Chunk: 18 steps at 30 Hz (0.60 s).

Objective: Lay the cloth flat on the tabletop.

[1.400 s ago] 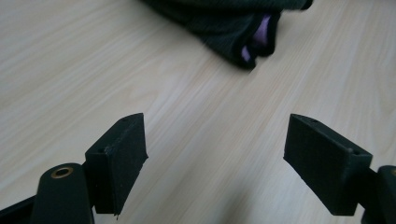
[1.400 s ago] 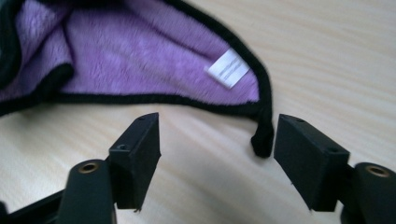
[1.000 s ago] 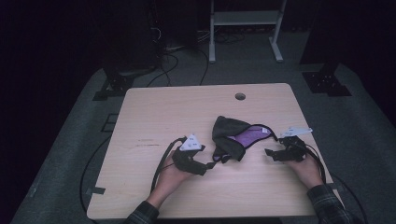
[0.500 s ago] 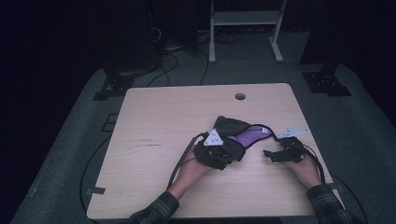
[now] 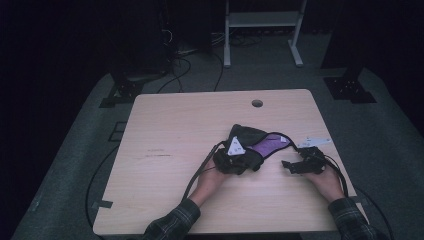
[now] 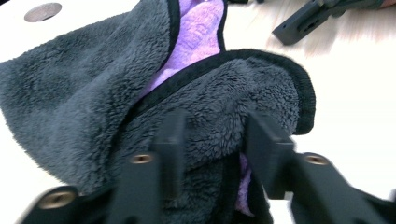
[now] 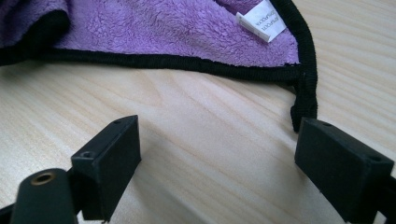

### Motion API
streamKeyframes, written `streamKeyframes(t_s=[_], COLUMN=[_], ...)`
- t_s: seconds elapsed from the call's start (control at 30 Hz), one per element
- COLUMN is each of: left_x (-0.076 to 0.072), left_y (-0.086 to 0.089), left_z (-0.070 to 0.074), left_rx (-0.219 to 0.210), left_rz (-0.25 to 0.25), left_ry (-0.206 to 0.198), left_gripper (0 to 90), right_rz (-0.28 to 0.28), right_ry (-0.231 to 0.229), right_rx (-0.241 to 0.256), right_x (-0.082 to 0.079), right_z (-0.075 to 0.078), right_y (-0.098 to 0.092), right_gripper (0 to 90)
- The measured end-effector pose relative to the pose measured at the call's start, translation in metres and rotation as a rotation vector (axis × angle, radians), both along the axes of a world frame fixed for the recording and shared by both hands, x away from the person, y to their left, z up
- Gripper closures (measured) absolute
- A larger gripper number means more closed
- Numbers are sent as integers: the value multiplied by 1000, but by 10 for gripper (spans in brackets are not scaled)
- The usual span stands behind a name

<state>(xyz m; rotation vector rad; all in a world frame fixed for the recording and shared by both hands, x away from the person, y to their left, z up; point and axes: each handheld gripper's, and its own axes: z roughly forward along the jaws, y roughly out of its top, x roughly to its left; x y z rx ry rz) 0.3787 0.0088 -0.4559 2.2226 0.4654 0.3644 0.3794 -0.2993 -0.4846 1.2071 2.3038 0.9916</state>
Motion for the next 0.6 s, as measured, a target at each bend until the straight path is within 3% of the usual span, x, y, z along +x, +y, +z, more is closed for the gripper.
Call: streamKeyframes(t_s=[0.07,0.13,0.33,0.4,0.6], left_x=[0,0,-2,-4,-3], left_y=[1,1,11,21,42], left_z=[1,2,17,30,52], left_rx=[-6,-12,-59,-97,-158], left_rz=[-3,-5,-5,2,28], left_ry=[10,11,1,-18,-47], left_gripper=[778,807,818,818,820], right_rz=[-1,-1,1,1,1], right_ry=[0,0,-1,-1,-1], right_rx=[0,0,1,1,0], right_x=[0,0,0,0,0], right_z=[0,0,0,0,0], right_y=[0,0,0,0,0], right_gripper=[134,134,134,134,134])
